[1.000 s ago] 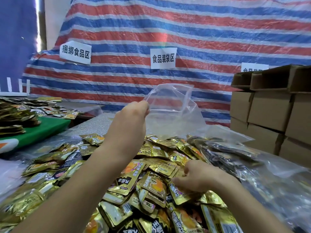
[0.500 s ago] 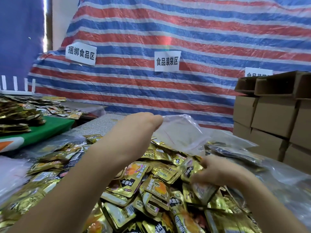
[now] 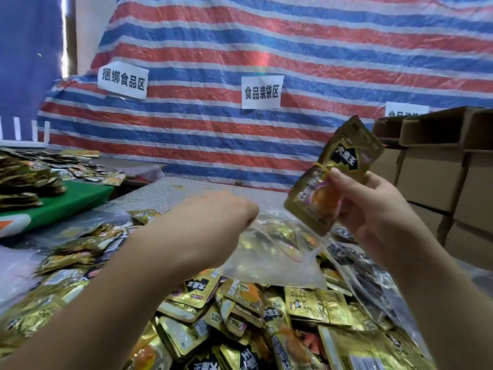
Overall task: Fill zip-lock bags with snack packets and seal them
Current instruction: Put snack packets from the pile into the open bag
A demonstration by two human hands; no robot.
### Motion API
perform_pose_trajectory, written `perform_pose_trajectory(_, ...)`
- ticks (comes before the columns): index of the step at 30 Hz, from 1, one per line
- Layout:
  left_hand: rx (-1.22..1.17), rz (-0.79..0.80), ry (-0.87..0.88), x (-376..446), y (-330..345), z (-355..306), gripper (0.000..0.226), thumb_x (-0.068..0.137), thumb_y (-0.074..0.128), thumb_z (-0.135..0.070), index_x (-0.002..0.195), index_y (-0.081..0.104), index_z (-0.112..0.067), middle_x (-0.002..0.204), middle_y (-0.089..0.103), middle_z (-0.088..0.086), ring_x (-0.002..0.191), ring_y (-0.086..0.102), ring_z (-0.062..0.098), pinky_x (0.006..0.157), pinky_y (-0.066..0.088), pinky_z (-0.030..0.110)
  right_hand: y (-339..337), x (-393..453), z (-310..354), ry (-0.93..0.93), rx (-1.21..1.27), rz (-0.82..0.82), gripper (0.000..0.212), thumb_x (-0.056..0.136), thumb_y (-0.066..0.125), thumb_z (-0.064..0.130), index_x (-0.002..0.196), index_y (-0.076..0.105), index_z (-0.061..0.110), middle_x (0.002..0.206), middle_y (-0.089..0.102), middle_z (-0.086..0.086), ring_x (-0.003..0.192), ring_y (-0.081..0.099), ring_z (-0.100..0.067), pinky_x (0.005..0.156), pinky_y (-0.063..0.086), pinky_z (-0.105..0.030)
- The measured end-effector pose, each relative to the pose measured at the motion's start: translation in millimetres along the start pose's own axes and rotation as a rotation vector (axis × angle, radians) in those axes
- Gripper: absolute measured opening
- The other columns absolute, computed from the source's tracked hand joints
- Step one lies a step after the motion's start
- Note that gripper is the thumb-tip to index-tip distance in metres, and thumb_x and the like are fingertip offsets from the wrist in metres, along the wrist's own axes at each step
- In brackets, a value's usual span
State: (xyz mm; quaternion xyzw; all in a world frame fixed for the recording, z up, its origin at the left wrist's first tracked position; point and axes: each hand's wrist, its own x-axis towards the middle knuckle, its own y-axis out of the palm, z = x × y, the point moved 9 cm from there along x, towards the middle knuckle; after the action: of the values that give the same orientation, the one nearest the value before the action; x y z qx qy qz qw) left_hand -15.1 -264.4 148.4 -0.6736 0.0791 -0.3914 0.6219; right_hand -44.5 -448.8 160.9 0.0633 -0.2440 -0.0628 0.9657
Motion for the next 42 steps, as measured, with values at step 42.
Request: perform_pose_trajectory(42, -0.772, -0.282, 0.221, -3, -39, -9, 0.019, 0.077, 0.074, -0.036, 0.079, 0.078, -0.017, 0.064, 0.071, -0.004, 0.058, 0.068, 0.014, 0.057, 0.057, 0.035, 22, -26, 0, -0.045, -0.998, 0.508, 0.022, 0.090, 0.073, 0.018, 0.104, 0.073, 0.035, 0.101, 0.076, 0.012, 0.093, 0.072, -0.007, 0.083, 0.060, -0.035)
